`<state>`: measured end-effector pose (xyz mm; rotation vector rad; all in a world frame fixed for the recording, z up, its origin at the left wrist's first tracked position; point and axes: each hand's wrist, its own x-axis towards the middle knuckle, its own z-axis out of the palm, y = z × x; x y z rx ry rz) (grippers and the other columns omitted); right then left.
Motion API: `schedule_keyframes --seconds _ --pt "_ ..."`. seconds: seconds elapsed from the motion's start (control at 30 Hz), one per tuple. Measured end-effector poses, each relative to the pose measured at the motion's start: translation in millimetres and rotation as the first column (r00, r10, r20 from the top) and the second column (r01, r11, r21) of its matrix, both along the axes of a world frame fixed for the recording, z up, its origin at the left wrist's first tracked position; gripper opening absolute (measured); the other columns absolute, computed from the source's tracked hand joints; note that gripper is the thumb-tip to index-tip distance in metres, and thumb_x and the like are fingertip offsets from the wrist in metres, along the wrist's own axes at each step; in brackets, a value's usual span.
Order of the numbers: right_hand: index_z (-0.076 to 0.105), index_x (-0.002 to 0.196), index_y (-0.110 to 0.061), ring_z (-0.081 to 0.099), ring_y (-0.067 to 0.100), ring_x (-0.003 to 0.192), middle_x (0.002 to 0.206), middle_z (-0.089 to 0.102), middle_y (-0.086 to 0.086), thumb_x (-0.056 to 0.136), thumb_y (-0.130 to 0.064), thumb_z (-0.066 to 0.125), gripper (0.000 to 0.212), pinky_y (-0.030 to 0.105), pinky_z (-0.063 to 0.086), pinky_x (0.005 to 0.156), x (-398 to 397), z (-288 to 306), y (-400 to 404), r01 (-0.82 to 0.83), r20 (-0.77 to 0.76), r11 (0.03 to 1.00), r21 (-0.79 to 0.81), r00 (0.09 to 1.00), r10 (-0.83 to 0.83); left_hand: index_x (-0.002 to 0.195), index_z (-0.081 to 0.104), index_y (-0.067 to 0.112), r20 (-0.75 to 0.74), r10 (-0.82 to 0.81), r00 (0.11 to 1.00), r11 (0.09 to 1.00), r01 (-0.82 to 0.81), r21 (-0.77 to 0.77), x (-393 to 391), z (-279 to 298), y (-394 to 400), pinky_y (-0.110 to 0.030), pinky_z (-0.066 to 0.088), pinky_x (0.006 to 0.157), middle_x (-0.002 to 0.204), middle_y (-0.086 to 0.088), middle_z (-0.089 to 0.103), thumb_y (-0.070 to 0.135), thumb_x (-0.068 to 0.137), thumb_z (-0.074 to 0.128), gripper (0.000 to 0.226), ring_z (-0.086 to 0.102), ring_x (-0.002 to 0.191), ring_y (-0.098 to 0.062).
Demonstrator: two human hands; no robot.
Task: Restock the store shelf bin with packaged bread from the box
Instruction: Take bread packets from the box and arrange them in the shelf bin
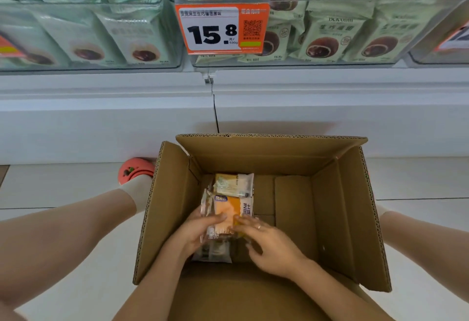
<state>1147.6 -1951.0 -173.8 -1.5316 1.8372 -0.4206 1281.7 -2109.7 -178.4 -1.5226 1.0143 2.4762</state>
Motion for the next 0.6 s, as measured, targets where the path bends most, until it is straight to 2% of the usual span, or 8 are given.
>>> schedule_keyframes --seconds 0.07,0.1,0.17,0.23,0.3,0.4,0.5,0.6 --pt "0.042 0.135 -0.038 0.019 -0.003 0.139 0.148 0.028 -0.021 0.093 -0.023 0.053 0.047 0.021 0.025 0.112 2 3 -1 0.272 0.093 0.957 -0.103 0.960 -0.263 0.125 0.055 0.007 -0.061 0.004 0.998 1.000 -0.004 0.009 4 6 1 -0.039 0.057 0.080 0.110 -0.016 0.069 0.004 0.071 0.070 0.056 0.067 0.101 -0.030" --pt "0.044 0.132 -0.035 0.028 -0.002 0.135 0.144 0.033 -0.020 0.093 -0.024 0.055 0.042 0.020 0.034 0.107 1 4 -6 0.462 0.168 0.877 -0.133 0.883 -0.439 0.123 0.056 0.008 -0.087 0.011 0.996 1.000 -0.009 0.025 2 12 2 -0.037 0.058 0.078 0.107 -0.015 0.070 0.004 0.071 0.069 0.054 0.068 0.098 -0.029" --pt "0.047 0.128 -0.028 0.047 0.000 0.116 0.130 0.048 -0.015 0.095 -0.026 0.052 0.033 0.016 0.047 0.087 -6 10 -18 0.751 0.291 0.658 -0.062 0.644 -0.707 0.121 0.057 0.010 -0.126 0.022 0.992 0.999 -0.016 0.044 -1 19 1 -0.035 0.058 0.075 0.102 -0.013 0.071 0.006 0.071 0.068 0.051 0.069 0.092 -0.026" --pt "0.049 0.123 -0.022 0.057 0.001 0.099 0.112 0.059 -0.011 0.096 -0.030 0.049 0.028 0.013 0.049 0.071 -15 14 -26 0.858 0.393 0.506 0.083 0.439 -0.808 0.120 0.056 0.011 -0.162 0.041 0.986 0.997 -0.031 0.067 -3 24 -1 -0.033 0.059 0.072 0.099 -0.013 0.071 0.007 0.072 0.069 0.051 0.070 0.086 -0.024" --pt "0.053 0.119 -0.019 0.063 0.011 0.098 0.107 0.064 -0.004 0.096 -0.036 0.048 0.030 0.027 0.055 0.075 -19 14 -23 0.861 0.483 0.464 0.209 0.321 -0.814 0.121 0.055 0.010 -0.187 0.077 0.979 0.995 -0.063 0.084 -4 28 -2 -0.032 0.060 0.068 0.099 -0.014 0.070 0.010 0.070 0.078 0.057 0.070 0.083 -0.024" --pt "0.056 0.112 -0.016 0.067 0.018 0.093 0.103 0.066 0.002 0.097 -0.036 0.045 0.028 0.032 0.059 0.067 -12 24 -23 0.807 0.562 0.527 0.265 0.315 -0.765 0.122 0.055 0.009 -0.235 0.119 0.965 0.989 -0.093 0.117 -9 35 1 -0.032 0.059 0.065 0.101 -0.016 0.070 0.011 0.059 0.087 0.070 0.071 0.084 -0.024" --pt "0.052 0.103 -0.018 0.067 0.017 0.084 0.099 0.064 0.003 0.100 -0.031 0.038 0.019 0.030 0.058 0.055 -5 38 -31 0.832 0.607 0.509 0.220 0.292 -0.739 0.123 0.053 0.009 -0.227 0.123 0.966 0.991 -0.107 0.079 -17 48 7 -0.031 0.060 0.067 0.100 -0.014 0.071 0.005 0.067 0.072 0.060 0.071 0.084 -0.023" --pt "0.054 0.097 -0.019 0.066 0.029 0.085 0.097 0.064 0.013 0.102 -0.032 0.035 0.024 0.047 0.056 0.064 -6 47 -31 0.888 0.582 0.435 0.149 0.277 -0.764 0.119 0.055 0.011 -0.215 0.086 0.973 0.996 -0.091 -0.016 -28 60 12 -0.032 0.060 0.072 0.103 -0.014 0.071 0.002 0.068 0.074 0.055 0.070 0.088 -0.025"
